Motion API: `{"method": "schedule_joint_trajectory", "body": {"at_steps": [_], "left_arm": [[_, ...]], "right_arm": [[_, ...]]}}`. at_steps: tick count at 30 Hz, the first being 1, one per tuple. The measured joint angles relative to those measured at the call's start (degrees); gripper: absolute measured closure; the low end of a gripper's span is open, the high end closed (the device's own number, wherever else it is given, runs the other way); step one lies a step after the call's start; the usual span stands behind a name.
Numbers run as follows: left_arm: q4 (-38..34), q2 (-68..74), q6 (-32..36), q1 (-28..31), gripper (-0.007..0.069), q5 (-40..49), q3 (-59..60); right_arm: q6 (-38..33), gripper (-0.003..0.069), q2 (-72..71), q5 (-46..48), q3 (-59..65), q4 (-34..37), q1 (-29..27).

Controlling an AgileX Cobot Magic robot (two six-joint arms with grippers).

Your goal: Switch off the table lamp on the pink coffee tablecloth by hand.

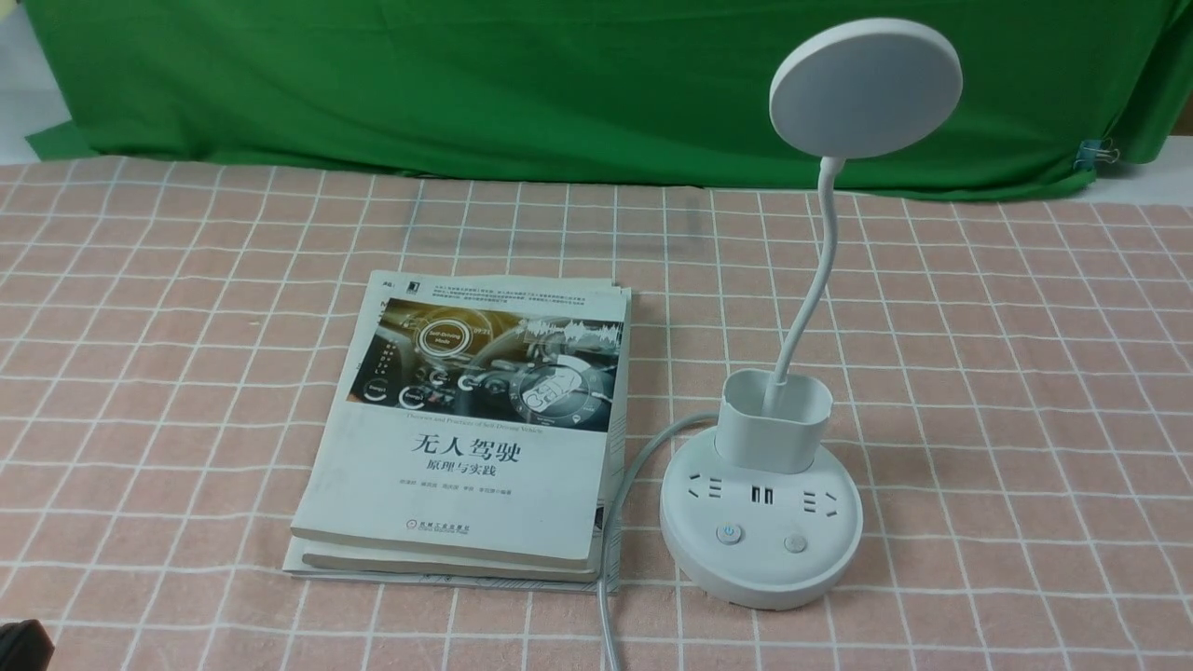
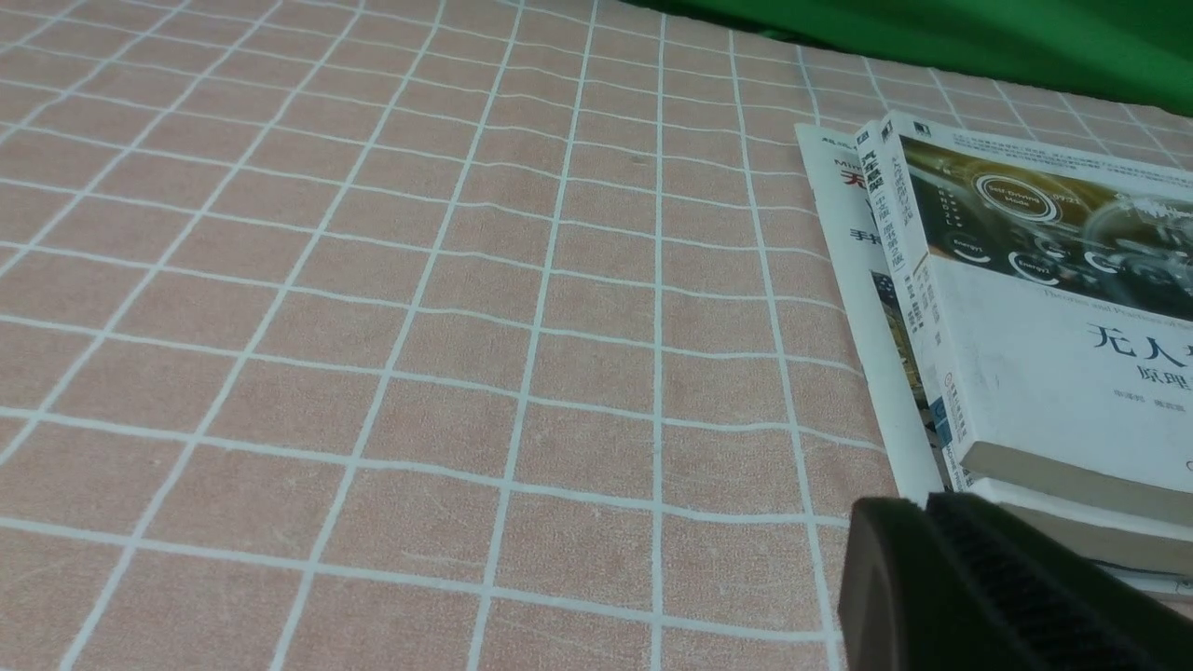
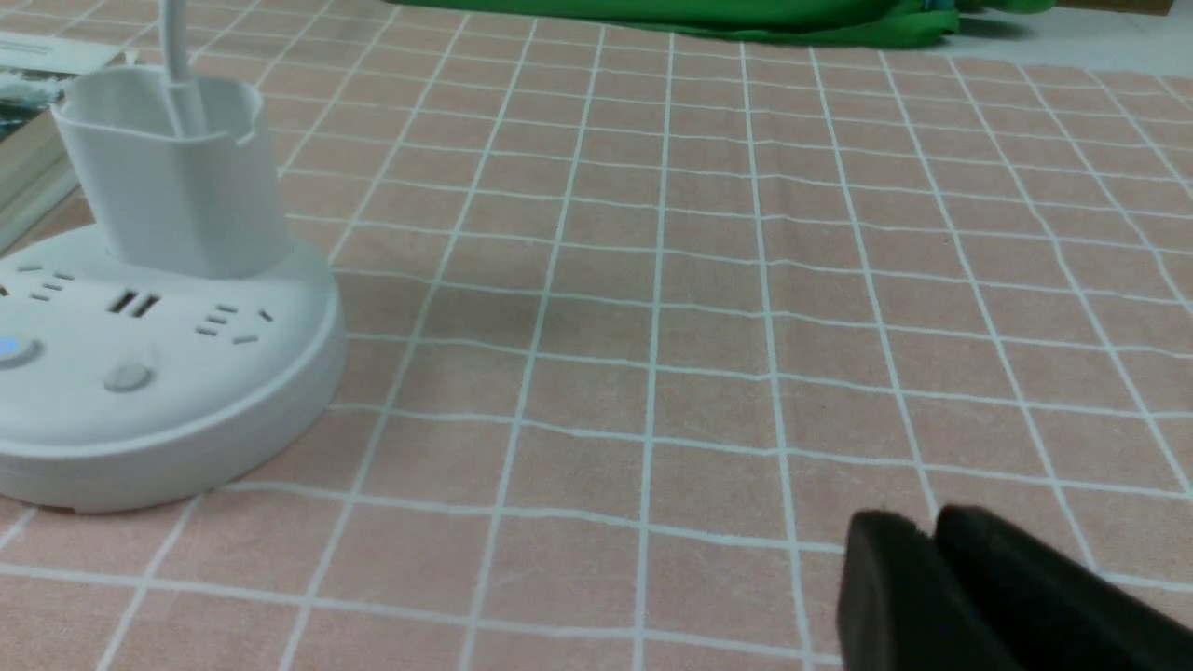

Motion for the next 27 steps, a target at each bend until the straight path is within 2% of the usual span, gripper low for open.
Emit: {"method": "schedule_joint_trajectory", "body": {"at_steps": [27], "left_arm": [[0.00,0.00,0.00,0.00,0.0618,0.00,0.00]], "right_arm": [[0.00,0.0457,0.00,0.00,0.00,0.00,0.00]]}}
